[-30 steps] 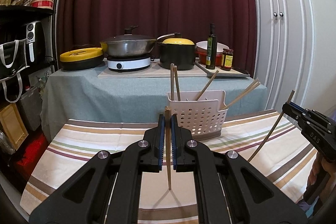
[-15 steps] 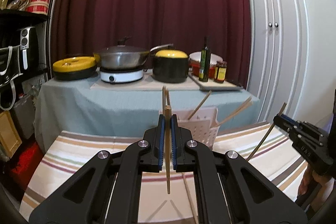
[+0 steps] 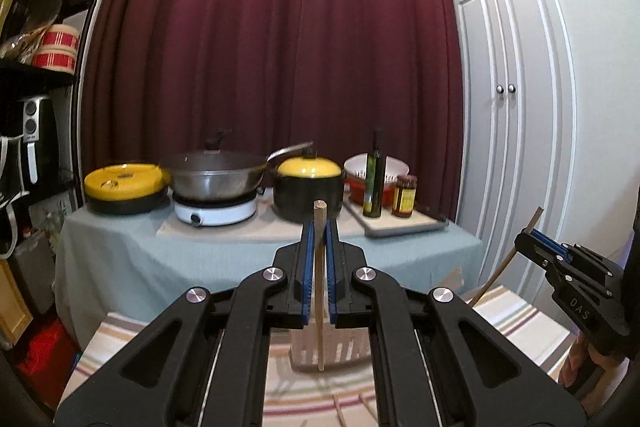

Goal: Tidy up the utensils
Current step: 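Lift both held chopsticks upright and lower them into the white caddy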

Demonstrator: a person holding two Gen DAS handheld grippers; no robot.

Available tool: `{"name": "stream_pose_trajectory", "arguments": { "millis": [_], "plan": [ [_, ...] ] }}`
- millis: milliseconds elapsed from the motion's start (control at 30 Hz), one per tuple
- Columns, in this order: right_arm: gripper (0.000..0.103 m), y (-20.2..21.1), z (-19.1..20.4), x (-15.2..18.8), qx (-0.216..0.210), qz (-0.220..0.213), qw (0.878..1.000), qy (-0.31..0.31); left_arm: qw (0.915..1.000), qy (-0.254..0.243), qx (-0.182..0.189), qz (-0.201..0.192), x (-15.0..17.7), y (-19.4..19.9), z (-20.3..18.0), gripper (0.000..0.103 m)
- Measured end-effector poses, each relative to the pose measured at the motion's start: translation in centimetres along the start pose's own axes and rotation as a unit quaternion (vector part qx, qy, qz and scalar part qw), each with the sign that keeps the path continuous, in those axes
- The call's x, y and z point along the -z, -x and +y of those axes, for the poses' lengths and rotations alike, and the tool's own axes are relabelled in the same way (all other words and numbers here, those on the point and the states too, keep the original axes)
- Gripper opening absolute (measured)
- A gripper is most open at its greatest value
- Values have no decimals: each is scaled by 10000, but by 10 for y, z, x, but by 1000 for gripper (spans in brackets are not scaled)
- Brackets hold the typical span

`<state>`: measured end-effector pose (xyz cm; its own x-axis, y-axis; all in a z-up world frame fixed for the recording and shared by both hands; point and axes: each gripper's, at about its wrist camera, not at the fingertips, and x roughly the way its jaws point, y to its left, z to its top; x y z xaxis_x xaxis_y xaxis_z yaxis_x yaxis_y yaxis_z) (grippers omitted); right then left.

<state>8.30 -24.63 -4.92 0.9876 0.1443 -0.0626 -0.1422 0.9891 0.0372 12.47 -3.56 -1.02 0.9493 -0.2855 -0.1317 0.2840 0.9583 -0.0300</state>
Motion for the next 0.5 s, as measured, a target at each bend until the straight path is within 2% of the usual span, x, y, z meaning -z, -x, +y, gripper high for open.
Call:
{"name": "stream_pose_trajectory", "arguments": {
  "millis": [200, 500],
  "plan": [
    [7, -15, -4, -20, -64, -279, 9996, 0, 9997, -14, 12, -243, -21, -15, -3, 6],
    [7, -46, -11, -32, -100, -457, 9989, 15, 9991, -70, -13, -426, -38, -54, -10, 6]
  ]
}}
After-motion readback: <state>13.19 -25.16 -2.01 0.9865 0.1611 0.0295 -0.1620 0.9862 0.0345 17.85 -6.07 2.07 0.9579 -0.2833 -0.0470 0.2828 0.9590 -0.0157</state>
